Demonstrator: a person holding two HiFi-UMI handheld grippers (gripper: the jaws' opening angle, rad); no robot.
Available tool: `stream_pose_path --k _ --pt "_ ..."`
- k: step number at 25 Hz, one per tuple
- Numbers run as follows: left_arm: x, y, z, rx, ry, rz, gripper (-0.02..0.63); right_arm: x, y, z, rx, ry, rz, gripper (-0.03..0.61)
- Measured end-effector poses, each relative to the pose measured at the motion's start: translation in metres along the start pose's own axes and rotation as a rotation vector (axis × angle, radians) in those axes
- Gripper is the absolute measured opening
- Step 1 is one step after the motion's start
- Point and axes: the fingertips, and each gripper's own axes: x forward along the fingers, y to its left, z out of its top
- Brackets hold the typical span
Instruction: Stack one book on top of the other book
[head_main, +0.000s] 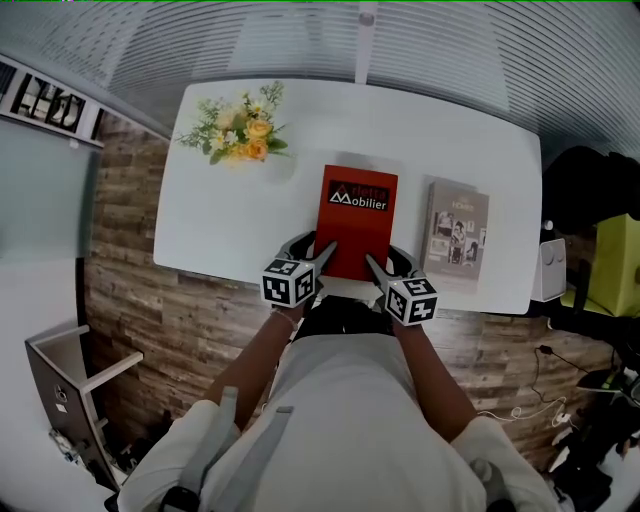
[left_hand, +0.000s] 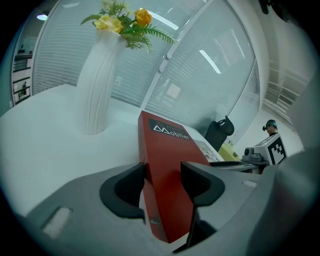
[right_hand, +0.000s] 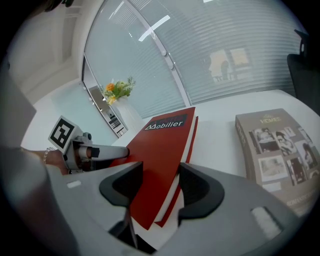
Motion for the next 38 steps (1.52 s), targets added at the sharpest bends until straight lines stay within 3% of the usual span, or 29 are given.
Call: stream_pose_path --k 20,38 --pt "-0.054 -0.044 0.07 0.014 -0.126 0.01 0.229 -0.055 0.038 0.071 -0.059 -0.066 0.008 0.23" --pt "-0.066 -0.051 0.075 0.04 -0.129 -0.023 0.229 -0.068 0.052 0.072 -0.086 -0.112 -0.045 0.23"
